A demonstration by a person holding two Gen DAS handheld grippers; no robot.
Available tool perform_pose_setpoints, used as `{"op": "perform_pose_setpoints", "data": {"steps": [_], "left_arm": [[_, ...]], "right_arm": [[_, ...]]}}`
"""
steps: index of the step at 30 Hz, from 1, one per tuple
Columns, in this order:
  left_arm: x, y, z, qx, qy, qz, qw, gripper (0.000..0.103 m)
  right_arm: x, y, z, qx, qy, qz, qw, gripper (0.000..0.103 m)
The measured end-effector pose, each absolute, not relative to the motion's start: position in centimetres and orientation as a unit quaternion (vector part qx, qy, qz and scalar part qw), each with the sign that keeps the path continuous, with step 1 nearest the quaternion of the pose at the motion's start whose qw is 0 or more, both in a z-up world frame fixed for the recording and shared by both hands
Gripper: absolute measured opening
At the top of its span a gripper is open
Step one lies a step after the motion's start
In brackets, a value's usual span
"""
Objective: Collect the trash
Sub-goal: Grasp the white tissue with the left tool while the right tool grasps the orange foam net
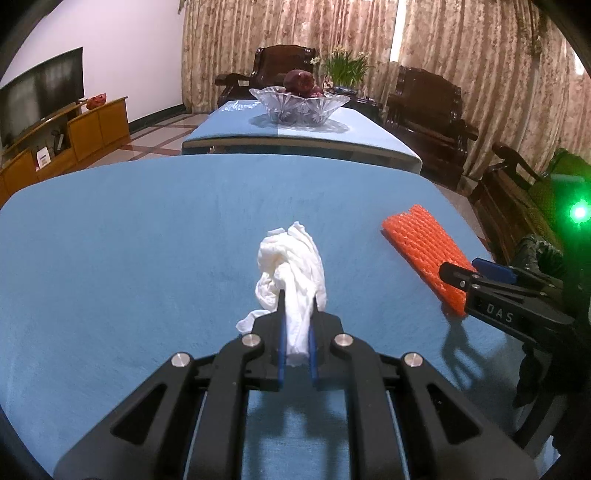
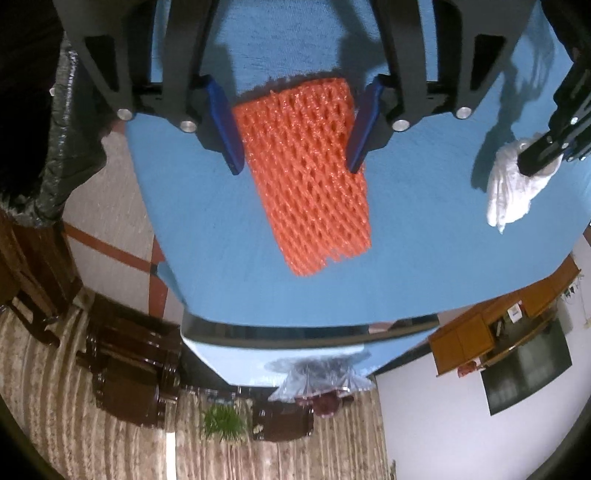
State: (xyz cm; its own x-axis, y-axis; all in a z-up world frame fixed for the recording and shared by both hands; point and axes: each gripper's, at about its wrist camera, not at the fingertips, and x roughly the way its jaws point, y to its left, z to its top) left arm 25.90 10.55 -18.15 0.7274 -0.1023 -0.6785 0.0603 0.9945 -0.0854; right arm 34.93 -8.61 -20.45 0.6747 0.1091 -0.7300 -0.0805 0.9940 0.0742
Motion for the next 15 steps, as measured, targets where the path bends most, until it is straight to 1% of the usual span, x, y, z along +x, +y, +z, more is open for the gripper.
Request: {"op": "perform_pose_setpoints", "data": {"steps": [2,3,4,5,8,15], "left_arm": [[26.2,10.4,-18.3,-0.03,0.369,-0.044,0.928,0.008],[26.5,10.4,-18.3,-0.029,0.37,-0.044,0.927,0.008],[26.5,10.4,-18.3,-0.03,0.371,-0.044,0.927,0.008],[26.5,10.3,-18.4,-0.03,0.372,-0.044,0.927,0.008],[26.5,10.2,-18.3,-0.03,0.371,-0.045,0.927,0.008],[26.0,9.2,-17.3,-0.024,0.358,-0.054,0.932,0.008]], "right_arm": [[35.0,-8.7,-20.6,0.021,0.404,0.057,0.913,0.04],[35.0,-8.8,-20.5,0.024,0.403,0.062,0.913,0.036],[34.8,-8.7,-20.5,0.026,0.401,0.07,0.913,0.026],[34.7,-8.6,-20.4,0.027,0.401,0.075,0.913,0.022],[34.2,-8.7,-20.1,0.035,0.392,0.079,0.916,0.019],[32.2,-9.4,-17.6,0.046,0.356,0.065,0.931,0.019]]}}
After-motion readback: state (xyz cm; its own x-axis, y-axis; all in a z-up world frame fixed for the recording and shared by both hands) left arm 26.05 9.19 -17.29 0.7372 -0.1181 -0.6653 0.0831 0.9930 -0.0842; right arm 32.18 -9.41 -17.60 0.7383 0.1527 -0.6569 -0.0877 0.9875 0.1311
